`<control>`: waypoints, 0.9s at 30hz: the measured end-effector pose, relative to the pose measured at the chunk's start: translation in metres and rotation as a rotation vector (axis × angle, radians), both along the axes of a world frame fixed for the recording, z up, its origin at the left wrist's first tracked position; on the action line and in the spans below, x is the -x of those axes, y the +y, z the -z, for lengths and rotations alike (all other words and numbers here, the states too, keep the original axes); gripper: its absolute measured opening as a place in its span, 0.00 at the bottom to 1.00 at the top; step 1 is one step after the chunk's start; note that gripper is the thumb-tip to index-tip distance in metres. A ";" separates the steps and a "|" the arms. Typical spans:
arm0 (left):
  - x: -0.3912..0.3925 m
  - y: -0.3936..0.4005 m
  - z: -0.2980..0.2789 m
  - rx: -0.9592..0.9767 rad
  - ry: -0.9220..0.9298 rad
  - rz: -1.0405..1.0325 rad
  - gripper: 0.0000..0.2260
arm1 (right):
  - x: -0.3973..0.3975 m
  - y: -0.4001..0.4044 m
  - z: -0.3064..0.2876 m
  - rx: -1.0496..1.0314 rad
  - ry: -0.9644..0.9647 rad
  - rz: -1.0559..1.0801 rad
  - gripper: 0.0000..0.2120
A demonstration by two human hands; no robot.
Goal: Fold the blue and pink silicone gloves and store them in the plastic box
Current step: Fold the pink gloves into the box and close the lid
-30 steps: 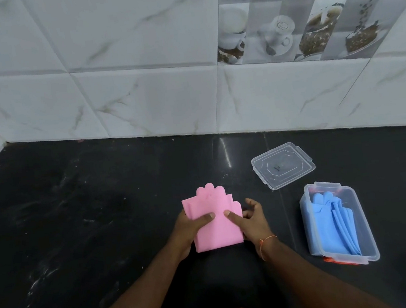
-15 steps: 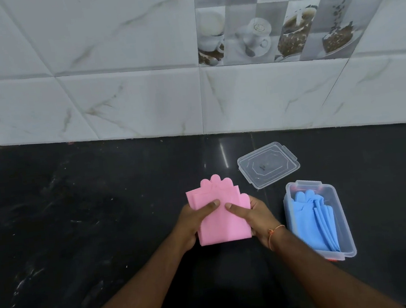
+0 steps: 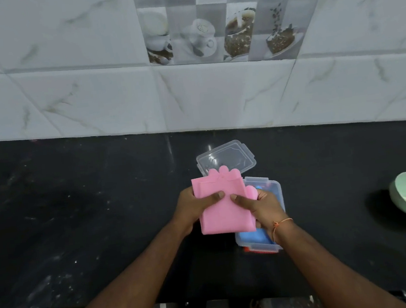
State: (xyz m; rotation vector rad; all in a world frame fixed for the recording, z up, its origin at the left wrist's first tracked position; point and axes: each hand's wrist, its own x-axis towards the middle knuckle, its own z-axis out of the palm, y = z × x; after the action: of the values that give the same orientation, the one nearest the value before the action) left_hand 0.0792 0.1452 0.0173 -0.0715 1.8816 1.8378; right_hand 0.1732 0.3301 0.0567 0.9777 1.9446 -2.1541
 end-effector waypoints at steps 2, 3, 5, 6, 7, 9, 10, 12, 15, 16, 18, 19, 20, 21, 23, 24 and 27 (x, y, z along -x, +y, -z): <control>-0.008 0.018 0.001 0.063 0.075 0.023 0.27 | -0.012 0.020 0.000 -0.050 -0.022 0.008 0.14; -0.012 0.027 0.002 0.115 0.114 0.037 0.28 | -0.019 0.029 0.000 -0.067 -0.035 0.010 0.13; -0.020 0.044 0.004 0.236 0.183 0.075 0.25 | -0.034 0.046 0.003 -0.077 -0.053 0.018 0.13; -0.023 0.050 0.006 0.306 0.222 0.104 0.22 | -0.041 0.053 0.005 -0.086 -0.058 0.025 0.13; -0.026 0.056 0.006 0.380 0.268 0.134 0.20 | -0.046 0.060 0.007 -0.105 -0.063 0.026 0.12; -0.037 0.079 0.005 0.511 0.371 0.188 0.21 | -0.059 0.084 0.013 -0.153 -0.079 0.006 0.12; -0.037 0.079 0.006 0.551 0.407 0.201 0.22 | -0.059 0.085 0.015 -0.186 -0.096 -0.007 0.12; -0.038 0.084 0.007 0.633 0.469 0.213 0.27 | -0.059 0.092 0.018 -0.256 -0.124 -0.022 0.12; -0.037 0.083 0.009 0.768 0.557 0.203 0.31 | -0.052 0.091 0.019 -0.473 -0.150 -0.070 0.10; -0.037 0.084 0.010 0.804 0.576 0.202 0.31 | -0.051 0.091 0.018 -0.576 -0.161 -0.106 0.11; -0.039 0.085 0.011 0.836 0.588 0.205 0.32 | -0.050 0.090 0.016 -0.795 -0.181 -0.191 0.13; -0.040 0.085 0.011 0.832 0.584 0.210 0.32 | -0.050 0.089 0.016 -0.895 -0.192 -0.227 0.15; -0.040 0.085 0.011 0.818 0.580 0.216 0.32 | -0.050 0.090 0.016 -0.975 -0.197 -0.259 0.17; -0.040 0.084 0.010 0.788 0.580 0.224 0.33 | -0.050 0.089 0.016 -1.034 -0.200 -0.286 0.20; -0.038 0.081 0.005 0.685 0.616 0.220 0.31 | -0.049 0.089 0.014 -1.095 -0.223 -0.332 0.28; -0.037 0.077 0.001 0.638 0.661 0.208 0.30 | -0.048 0.089 0.011 -1.113 -0.233 -0.344 0.32; -0.034 0.063 -0.016 0.649 0.900 0.267 0.26 | -0.054 0.095 -0.002 -1.222 -0.095 -0.369 0.34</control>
State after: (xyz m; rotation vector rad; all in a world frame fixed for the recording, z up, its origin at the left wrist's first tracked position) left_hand 0.1134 0.2084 0.0328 0.8687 2.8389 1.0570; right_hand 0.2274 0.4248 0.0590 0.6307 3.0264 -0.5694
